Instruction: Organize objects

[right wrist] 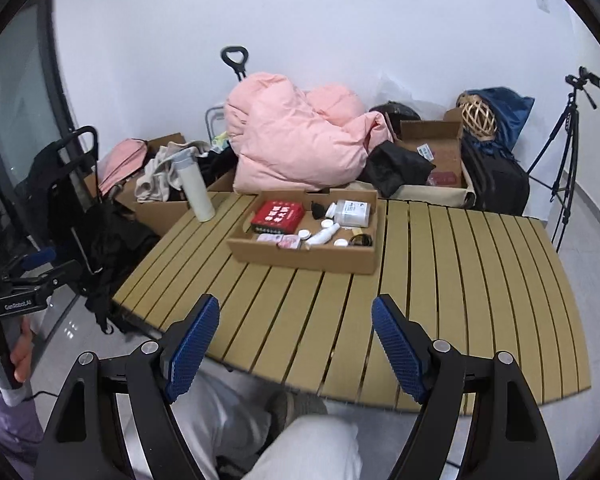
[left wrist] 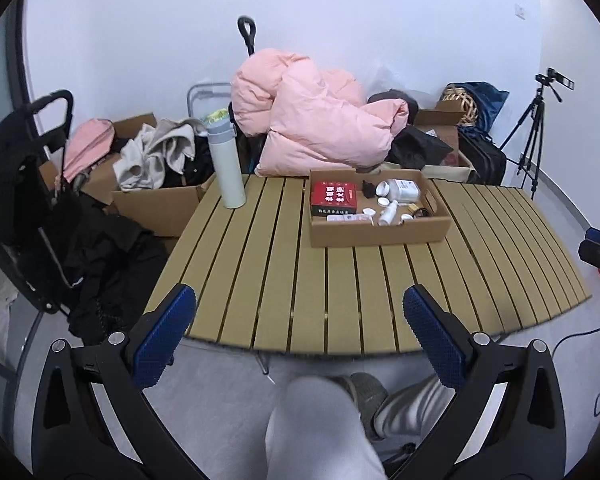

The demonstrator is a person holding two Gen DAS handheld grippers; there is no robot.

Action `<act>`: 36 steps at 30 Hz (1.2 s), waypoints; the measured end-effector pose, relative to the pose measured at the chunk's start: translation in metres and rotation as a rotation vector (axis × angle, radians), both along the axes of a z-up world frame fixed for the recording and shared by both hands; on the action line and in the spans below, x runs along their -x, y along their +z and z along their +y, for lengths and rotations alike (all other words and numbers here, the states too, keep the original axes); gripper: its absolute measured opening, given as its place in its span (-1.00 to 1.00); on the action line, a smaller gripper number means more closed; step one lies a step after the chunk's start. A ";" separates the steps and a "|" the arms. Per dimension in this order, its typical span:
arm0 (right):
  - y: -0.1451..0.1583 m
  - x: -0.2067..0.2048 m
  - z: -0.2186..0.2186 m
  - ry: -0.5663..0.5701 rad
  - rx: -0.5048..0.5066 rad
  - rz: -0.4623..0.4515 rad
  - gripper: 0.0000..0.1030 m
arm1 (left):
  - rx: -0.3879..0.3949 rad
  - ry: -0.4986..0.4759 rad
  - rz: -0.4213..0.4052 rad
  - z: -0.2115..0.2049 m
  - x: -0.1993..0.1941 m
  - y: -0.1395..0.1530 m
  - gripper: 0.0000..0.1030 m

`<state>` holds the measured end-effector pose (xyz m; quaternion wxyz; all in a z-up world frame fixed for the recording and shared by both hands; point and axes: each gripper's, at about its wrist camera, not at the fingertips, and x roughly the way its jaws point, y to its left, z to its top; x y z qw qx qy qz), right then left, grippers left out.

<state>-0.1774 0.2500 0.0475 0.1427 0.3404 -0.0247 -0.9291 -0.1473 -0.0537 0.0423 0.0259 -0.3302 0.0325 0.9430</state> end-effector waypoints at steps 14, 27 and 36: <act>-0.024 -0.125 -0.042 0.024 -0.125 0.018 0.60 | 0.028 -0.026 0.077 0.003 -0.125 -0.014 1.00; -0.026 -0.137 -0.041 -0.004 -0.079 0.046 0.60 | 0.031 -0.019 0.108 0.005 -0.133 -0.012 1.00; -0.028 -0.139 -0.040 -0.027 -0.090 0.053 0.60 | 0.018 -0.004 0.114 0.002 -0.133 -0.012 1.00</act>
